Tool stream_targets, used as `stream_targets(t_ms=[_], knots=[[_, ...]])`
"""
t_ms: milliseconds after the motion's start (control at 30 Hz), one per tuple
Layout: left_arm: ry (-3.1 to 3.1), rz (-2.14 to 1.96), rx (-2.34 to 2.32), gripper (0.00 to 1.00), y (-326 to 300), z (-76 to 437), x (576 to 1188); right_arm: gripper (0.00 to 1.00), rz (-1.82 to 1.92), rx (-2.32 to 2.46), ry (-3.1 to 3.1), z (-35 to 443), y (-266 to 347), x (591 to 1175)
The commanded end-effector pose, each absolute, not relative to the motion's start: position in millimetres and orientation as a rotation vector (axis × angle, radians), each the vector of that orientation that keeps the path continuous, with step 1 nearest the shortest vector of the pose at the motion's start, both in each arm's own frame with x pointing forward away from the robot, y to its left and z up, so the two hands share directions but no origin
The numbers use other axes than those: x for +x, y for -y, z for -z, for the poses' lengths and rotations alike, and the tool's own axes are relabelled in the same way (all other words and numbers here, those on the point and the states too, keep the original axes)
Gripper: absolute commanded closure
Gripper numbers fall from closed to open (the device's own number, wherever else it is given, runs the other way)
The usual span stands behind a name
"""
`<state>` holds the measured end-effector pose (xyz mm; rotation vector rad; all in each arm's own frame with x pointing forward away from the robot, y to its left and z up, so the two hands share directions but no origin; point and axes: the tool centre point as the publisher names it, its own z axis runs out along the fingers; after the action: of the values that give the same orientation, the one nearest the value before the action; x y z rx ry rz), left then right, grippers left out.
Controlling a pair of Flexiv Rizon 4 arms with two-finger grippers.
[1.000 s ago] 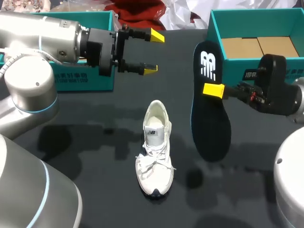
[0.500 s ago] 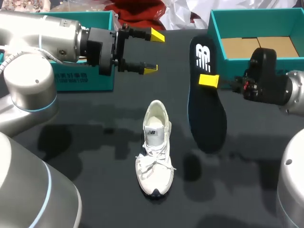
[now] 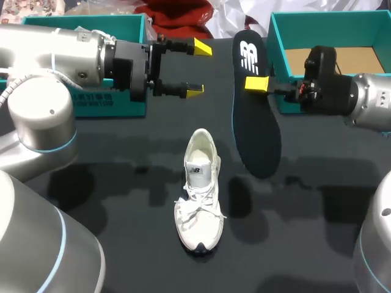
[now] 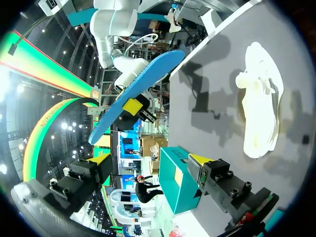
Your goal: Take the shoe out of the shoebox, open the shoe tongue, remove and reinsert the insole, then place the shoe into the shoebox
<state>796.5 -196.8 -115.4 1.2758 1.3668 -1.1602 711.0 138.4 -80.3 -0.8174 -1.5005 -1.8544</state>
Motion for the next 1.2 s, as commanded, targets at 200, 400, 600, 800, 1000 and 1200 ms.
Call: stream_targets(t_ms=[200, 400, 600, 800, 1000, 1200], knots=[[-1.325, 1.171, 1.229, 0.00, 179, 117, 786, 1.00, 1.750, -0.940, 1.392, 87, -140, 744], [-1.356, 1.166, 1.257, 0.00, 178, 116, 789, 1.00, 1.630, -1.031, 1.377, 95, -143, 766], [-1.356, 1.166, 1.257, 0.00, 178, 116, 789, 1.00, 1.630, -1.031, 1.377, 95, -143, 766], [-1.343, 1.166, 1.294, 0.00, 192, 120, 780, 1.00, 1.584, -1.091, 1.320, 102, -143, 775], [-1.334, 1.148, 1.278, 0.00, 204, 116, 776, 1.00, 1.432, -1.176, 1.250, 112, -150, 804], [-1.343, 1.157, 1.269, 0.00, 206, 115, 779, 1.00, 1.417, -1.221, 1.245, 118, -148, 808]])
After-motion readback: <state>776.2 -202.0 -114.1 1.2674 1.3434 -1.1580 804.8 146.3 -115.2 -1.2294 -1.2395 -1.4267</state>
